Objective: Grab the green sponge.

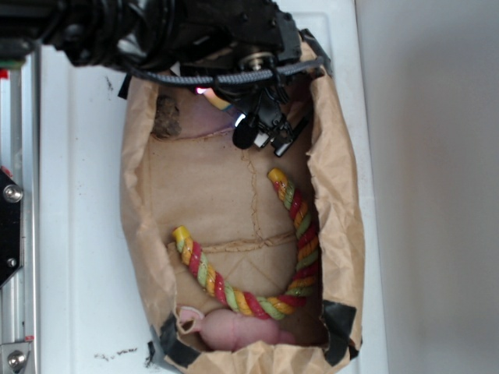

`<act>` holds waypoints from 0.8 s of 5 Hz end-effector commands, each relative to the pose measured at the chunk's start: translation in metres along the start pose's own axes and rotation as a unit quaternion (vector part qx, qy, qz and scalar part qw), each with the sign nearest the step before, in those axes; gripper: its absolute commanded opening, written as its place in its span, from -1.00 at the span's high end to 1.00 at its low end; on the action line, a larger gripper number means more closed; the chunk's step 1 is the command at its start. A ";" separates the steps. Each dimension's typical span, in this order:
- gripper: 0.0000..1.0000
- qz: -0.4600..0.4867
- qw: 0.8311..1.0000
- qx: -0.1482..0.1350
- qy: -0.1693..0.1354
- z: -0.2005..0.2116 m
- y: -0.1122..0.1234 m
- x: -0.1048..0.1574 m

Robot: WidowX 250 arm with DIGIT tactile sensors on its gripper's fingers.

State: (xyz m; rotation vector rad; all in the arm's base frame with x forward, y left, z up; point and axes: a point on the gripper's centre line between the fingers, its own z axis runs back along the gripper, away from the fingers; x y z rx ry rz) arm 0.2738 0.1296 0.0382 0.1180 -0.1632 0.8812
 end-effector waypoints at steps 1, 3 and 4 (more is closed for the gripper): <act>-1.00 0.066 0.997 0.023 -0.031 0.004 0.025 0.030; -1.00 0.066 0.997 0.031 -0.026 0.000 0.024 0.031; 1.00 0.075 0.997 0.025 -0.027 -0.001 0.024 0.030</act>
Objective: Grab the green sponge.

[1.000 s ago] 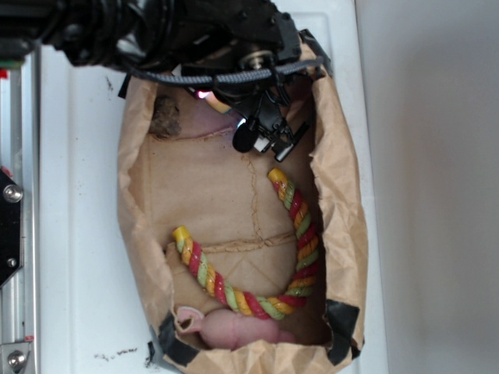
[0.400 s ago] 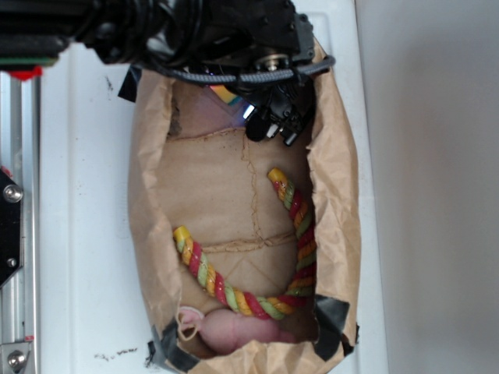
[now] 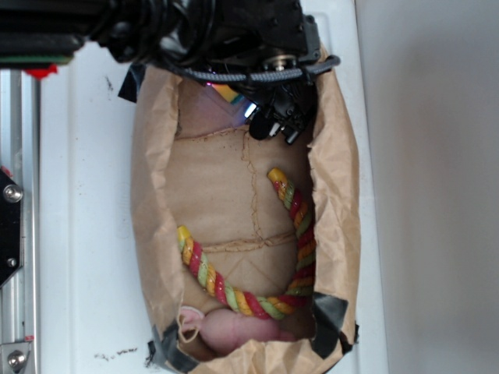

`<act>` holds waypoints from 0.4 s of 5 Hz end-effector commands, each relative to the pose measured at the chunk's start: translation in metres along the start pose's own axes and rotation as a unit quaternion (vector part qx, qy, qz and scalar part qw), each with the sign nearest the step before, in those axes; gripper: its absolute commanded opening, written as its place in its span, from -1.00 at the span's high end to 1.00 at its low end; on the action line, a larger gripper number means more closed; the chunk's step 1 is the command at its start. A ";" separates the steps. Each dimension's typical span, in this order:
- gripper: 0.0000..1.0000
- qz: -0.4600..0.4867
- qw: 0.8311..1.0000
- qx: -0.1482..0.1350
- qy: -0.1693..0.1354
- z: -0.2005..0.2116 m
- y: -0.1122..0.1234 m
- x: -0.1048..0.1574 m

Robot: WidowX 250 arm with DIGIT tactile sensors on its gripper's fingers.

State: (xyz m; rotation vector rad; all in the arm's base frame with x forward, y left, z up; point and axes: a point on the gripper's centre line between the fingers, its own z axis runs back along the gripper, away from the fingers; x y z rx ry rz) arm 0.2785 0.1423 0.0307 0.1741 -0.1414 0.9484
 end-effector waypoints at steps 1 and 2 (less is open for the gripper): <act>1.00 0.042 0.999 -0.007 -0.025 0.008 0.019 0.019; 1.00 0.044 0.999 -0.004 -0.026 0.011 0.020 0.019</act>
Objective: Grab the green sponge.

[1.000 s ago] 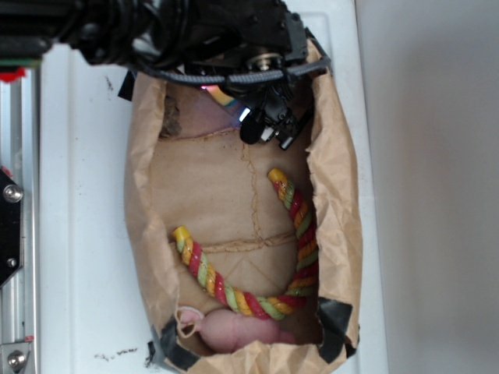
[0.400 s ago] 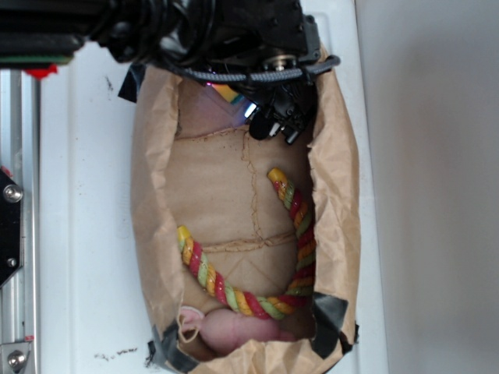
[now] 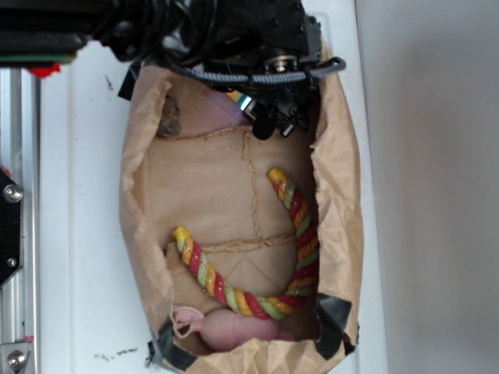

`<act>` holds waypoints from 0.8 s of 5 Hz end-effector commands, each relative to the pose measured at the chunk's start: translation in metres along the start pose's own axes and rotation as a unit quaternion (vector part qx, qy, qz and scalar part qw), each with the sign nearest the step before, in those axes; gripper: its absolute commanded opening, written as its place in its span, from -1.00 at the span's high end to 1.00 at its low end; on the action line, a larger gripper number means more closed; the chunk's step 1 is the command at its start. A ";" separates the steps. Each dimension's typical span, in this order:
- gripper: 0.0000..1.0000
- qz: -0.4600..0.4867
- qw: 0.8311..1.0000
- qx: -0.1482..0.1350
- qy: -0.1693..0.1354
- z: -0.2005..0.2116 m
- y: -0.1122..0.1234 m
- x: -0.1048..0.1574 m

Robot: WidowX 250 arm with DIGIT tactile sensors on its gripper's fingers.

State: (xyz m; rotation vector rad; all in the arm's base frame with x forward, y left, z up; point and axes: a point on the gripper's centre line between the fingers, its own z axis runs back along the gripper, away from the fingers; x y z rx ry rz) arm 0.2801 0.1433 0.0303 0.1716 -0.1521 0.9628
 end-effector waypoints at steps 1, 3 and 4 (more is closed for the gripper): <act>1.00 0.022 0.999 -0.017 -0.023 0.022 0.020 0.015; 1.00 -0.117 0.990 -0.080 -0.024 0.082 0.016 -0.011; 1.00 -0.143 0.985 -0.095 -0.027 0.099 0.021 -0.012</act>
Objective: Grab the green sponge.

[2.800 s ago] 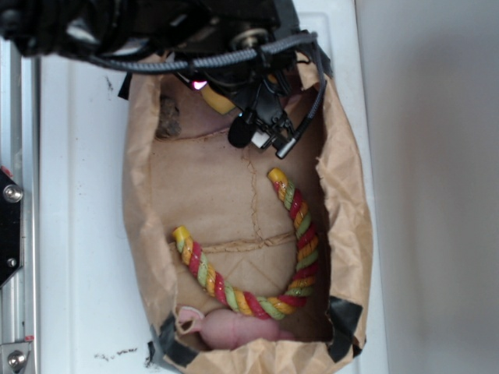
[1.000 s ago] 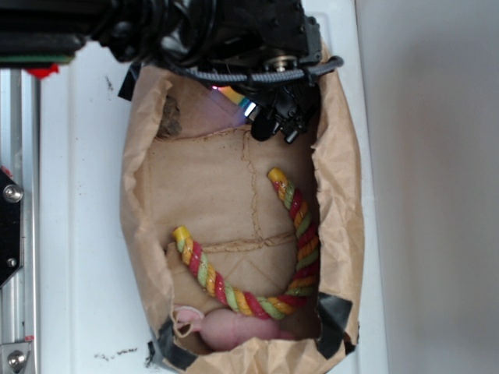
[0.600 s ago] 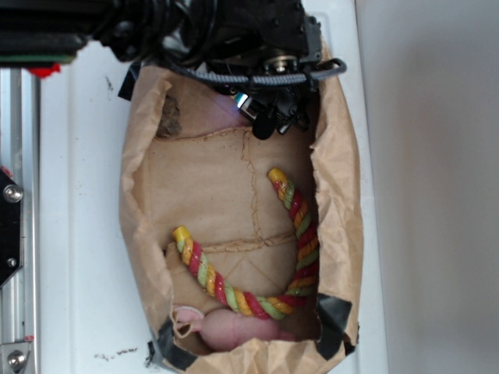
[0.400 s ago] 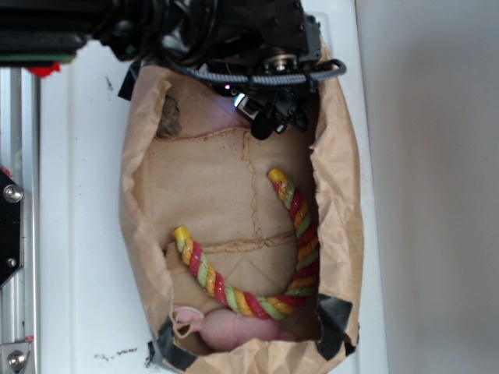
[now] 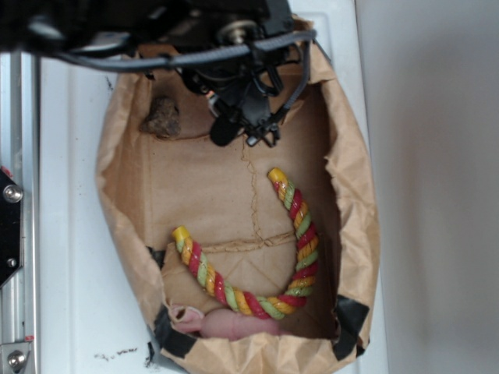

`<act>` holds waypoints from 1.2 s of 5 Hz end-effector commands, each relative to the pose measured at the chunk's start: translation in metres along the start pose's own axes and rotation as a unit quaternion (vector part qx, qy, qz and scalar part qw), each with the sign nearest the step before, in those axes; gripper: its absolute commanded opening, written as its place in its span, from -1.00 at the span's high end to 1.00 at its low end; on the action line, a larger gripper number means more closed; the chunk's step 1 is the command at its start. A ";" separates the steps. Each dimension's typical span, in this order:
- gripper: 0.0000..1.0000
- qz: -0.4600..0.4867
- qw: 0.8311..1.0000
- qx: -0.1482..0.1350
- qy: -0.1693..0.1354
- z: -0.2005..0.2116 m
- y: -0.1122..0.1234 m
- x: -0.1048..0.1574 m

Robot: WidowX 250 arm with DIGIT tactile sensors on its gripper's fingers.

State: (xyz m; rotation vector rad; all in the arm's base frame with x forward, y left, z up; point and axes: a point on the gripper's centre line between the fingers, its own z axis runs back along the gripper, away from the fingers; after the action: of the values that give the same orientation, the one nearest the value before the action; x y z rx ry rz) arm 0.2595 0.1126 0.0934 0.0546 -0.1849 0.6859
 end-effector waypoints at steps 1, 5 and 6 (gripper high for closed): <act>1.00 -0.065 0.997 -0.033 -0.040 0.044 0.010 0.004; 1.00 -0.282 0.958 -0.053 0.001 0.065 -0.060 -0.038; 1.00 -0.314 0.947 -0.073 -0.003 0.080 -0.075 -0.053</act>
State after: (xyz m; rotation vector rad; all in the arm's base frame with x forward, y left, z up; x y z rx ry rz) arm 0.2530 0.0049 0.1443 -0.0301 -0.1388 0.0435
